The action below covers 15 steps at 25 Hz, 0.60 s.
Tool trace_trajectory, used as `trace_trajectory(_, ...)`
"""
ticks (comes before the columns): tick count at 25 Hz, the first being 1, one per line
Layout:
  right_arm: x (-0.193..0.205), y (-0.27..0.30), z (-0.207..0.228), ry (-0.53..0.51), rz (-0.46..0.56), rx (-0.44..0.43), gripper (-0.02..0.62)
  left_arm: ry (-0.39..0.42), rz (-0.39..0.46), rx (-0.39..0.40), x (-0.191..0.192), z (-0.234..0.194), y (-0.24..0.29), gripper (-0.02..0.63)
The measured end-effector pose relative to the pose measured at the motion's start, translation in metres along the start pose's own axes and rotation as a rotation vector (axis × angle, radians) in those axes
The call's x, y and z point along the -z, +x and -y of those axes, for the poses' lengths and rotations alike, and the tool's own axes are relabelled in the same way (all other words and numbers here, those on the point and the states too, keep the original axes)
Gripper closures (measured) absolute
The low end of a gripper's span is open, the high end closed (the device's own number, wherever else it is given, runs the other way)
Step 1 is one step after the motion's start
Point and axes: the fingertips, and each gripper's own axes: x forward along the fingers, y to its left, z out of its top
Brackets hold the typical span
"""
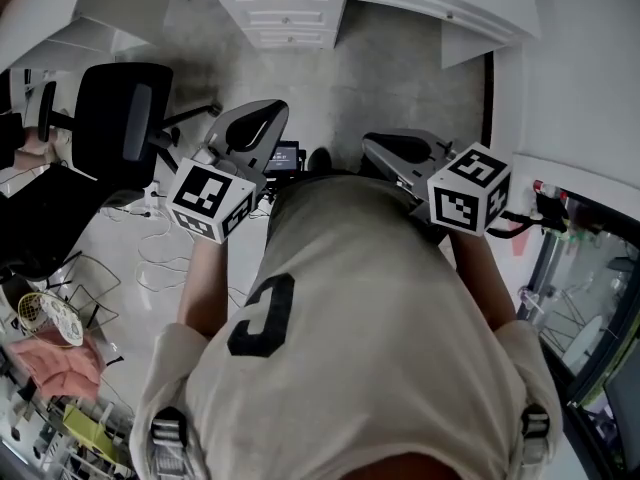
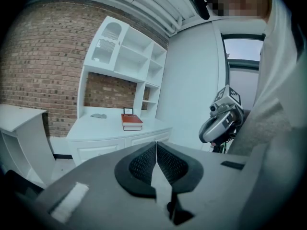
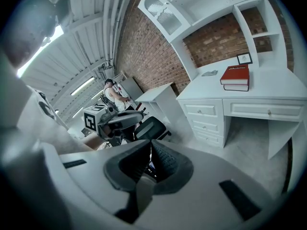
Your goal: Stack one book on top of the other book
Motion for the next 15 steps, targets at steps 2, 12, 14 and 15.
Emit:
trace_trajectory(2,0.003,0.002,-0.004,0.005,0.001,0.005,0.589,0.001,0.001,0.007,0.001,0.0,-0.003,0.598)
trace_trajectory(12,0.018,0.011,-0.018,0.021,-0.033,0.0,0.589,-0.02,-0.023,0.021,0.014,0.0,-0.015,0.598)
trace_trajectory(14,0.017,0.008,-0.018,0.022,-0.021,0.003,0.589,-0.017,-0.025,0.02,0.013,0.002,-0.015,0.598)
trace_trajectory(15,0.018,0.006,-0.016,0.026,-0.013,0.005,0.589,-0.018,-0.024,0.021,0.013,0.004,-0.014,0.598)
